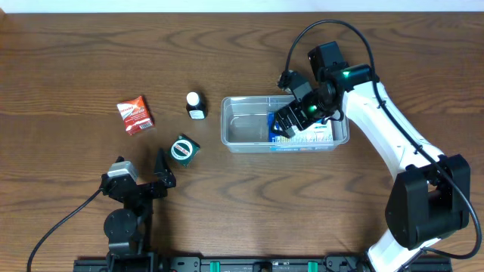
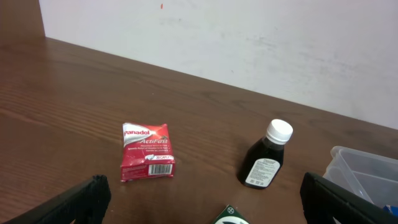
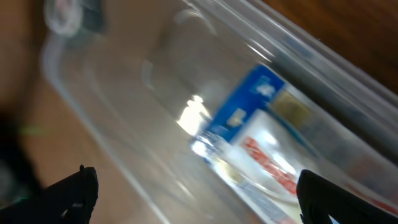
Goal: Pack container
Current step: 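Lower the Panadol box into the container beside the blue box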
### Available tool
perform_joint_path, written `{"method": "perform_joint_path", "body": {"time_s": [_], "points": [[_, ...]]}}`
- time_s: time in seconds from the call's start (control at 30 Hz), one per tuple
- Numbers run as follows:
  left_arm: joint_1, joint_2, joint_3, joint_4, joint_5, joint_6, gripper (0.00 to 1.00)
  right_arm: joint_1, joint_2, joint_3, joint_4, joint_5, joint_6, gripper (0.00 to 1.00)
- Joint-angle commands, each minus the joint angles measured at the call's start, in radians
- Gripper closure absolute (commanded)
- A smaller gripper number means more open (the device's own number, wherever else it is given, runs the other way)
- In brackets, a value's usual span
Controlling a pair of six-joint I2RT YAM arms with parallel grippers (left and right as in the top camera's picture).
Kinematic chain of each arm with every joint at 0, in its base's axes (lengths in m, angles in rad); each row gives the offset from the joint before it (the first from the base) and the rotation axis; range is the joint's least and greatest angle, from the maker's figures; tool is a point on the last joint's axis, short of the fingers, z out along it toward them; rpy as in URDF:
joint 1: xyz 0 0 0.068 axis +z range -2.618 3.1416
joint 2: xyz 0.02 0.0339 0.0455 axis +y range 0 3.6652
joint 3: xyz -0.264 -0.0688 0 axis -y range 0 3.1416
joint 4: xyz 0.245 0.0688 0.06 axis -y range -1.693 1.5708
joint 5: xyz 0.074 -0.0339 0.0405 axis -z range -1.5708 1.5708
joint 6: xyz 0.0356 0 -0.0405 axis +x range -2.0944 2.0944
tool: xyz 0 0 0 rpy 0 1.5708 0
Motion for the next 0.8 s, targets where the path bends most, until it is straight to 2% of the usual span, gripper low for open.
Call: {"method": "perform_joint_path", "body": {"time_s": [0.0, 0.2, 0.43, 0.57, 0.77], "points": [[0.006, 0.000, -0.018, -0.037, -0.009, 0.006, 0.02, 0.010, 0.012, 0.018, 0.017, -0.153, 0.121, 0.01], [0.006, 0.000, -0.018, -0.037, -0.009, 0.006, 0.02, 0.032, 0.013, 0.013, 0.076, -0.143, 0.230, 0.01], [0.006, 0.000, -0.018, -0.037, -0.008, 0.006, 0.02, 0.165, 0.025, 0.011, 0.122, 0.188, 0.440, 0.06], [0.006, 0.000, -0.018, -0.037, -0.009, 0.006, 0.02, 0.237, 0.025, 0.011, 0.144, 0.361, 0.579, 0.12], [0.006, 0.000, -0.018, -0.037, -0.009, 0.006, 0.02, 0.273, 0.033, 0.011, 0.185, 0.451, 0.700, 0.23]]}}
